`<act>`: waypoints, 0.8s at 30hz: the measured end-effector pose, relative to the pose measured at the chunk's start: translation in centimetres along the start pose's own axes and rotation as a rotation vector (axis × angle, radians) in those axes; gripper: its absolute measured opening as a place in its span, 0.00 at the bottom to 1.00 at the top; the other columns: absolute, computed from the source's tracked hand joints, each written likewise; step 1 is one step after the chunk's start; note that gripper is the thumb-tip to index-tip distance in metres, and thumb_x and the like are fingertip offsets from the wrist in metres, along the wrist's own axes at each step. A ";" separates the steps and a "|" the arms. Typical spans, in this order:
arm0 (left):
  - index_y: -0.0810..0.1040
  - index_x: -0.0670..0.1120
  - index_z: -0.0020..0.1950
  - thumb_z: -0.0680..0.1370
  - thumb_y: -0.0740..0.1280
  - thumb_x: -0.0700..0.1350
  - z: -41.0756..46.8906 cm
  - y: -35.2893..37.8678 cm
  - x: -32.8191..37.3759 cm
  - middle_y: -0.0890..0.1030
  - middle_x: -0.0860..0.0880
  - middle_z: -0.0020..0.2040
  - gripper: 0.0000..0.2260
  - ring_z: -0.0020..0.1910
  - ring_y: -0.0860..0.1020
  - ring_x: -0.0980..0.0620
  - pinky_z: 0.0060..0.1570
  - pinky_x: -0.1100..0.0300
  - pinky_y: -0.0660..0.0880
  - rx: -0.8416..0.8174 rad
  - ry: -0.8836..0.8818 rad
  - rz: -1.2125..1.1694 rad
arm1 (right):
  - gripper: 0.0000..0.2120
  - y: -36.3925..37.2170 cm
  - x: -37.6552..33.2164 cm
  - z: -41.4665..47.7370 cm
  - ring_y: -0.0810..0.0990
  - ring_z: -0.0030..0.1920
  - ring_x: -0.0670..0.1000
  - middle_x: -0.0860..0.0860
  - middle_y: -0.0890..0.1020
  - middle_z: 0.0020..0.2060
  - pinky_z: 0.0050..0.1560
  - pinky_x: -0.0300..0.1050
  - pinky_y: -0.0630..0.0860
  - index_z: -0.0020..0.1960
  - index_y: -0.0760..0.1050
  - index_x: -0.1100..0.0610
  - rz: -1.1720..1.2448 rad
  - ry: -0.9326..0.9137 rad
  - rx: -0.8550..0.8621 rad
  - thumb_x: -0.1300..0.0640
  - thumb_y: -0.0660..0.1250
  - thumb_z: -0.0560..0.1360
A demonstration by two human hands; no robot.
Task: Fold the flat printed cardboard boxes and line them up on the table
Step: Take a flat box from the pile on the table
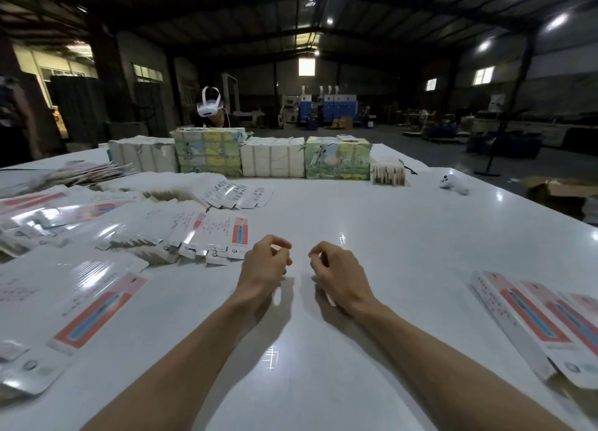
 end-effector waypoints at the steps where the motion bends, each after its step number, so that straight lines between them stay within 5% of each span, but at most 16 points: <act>1: 0.82 0.53 0.54 0.81 0.65 0.43 0.3 -0.8 0.0 0.86 0.50 0.44 0.08 0.42 0.84 0.50 0.39 0.54 0.83 0.004 -0.022 0.058 | 0.09 -0.1 0.6 0.3 0.82 0.40 0.48 0.44 0.82 0.38 0.43 0.47 0.75 0.54 0.80 0.51 0.025 0.012 0.012 0.55 0.62 0.81; 4: 0.82 0.48 0.61 0.83 0.65 0.44 1.8 -4.6 -0.3 0.85 0.44 0.56 0.09 0.50 0.84 0.45 0.54 0.51 0.81 -0.031 -0.060 0.457 | 0.09 0.1 1.8 0.7 0.82 0.36 0.42 0.42 0.80 0.33 0.45 0.48 0.80 0.50 0.82 0.50 0.118 0.052 0.023 0.58 0.63 0.80; 9: 0.76 0.40 0.67 0.85 0.62 0.43 1.9 -14.4 -3.8 0.81 0.40 0.63 0.12 0.58 0.79 0.41 0.53 0.52 0.76 -0.078 -0.258 0.942 | 0.10 0.5 1.8 1.1 0.86 0.36 0.41 0.44 0.83 0.33 0.46 0.47 0.78 0.46 0.80 0.47 0.174 0.055 -0.004 0.58 0.62 0.80; 11: 0.70 0.42 0.75 0.83 0.68 0.49 1.1 -18.8 -5.0 0.72 0.36 0.74 0.23 0.72 0.71 0.36 0.69 0.45 0.72 0.020 -0.364 1.064 | 0.10 0.6 1.5 1.1 0.86 0.37 0.41 0.44 0.83 0.34 0.45 0.45 0.77 0.46 0.80 0.47 0.172 0.046 -0.011 0.58 0.62 0.80; 13: 0.60 0.42 0.81 0.79 0.73 0.56 -0.3 -22.1 -5.7 0.63 0.36 0.79 0.37 0.76 0.63 0.35 0.73 0.42 0.66 0.118 -0.471 1.177 | 0.10 0.5 1.4 1.0 0.86 0.38 0.42 0.44 0.83 0.35 0.47 0.46 0.78 0.47 0.81 0.48 0.185 0.050 -0.017 0.59 0.62 0.80; 16: 0.57 0.40 0.81 0.76 0.76 0.60 -1.3 -24.3 -6.2 0.63 0.37 0.77 0.44 0.75 0.64 0.35 0.71 0.42 0.66 0.153 -0.542 1.240 | 0.10 0.4 1.4 0.7 0.87 0.37 0.43 0.44 0.83 0.36 0.47 0.46 0.78 0.47 0.81 0.49 0.205 0.049 -0.019 0.59 0.62 0.80; 21: 0.67 0.43 0.75 0.72 0.79 0.62 -1.2 -25.5 -5.8 0.70 0.37 0.72 0.41 0.70 0.70 0.37 0.68 0.46 0.70 0.154 -0.533 1.242 | 0.10 0.1 1.3 0.4 0.86 0.36 0.44 0.47 0.84 0.35 0.50 0.51 0.82 0.49 0.81 0.52 0.234 0.028 -0.018 0.61 0.62 0.81; 24: 0.59 0.40 0.78 0.69 0.81 0.62 -1.1 -26.3 -5.6 0.71 0.36 0.72 0.49 0.71 0.71 0.37 0.67 0.45 0.70 0.189 -0.523 1.203 | 0.10 -0.1 1.2 0.2 0.85 0.34 0.44 0.48 0.84 0.35 0.49 0.51 0.83 0.50 0.81 0.53 0.232 0.018 -0.011 0.61 0.62 0.81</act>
Point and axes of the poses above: each hand's wrist, its own z-axis towards the middle knuckle, its own y-axis out of the palm, x = y × z, the point moved 10 cm from there along z, towards the middle knuckle
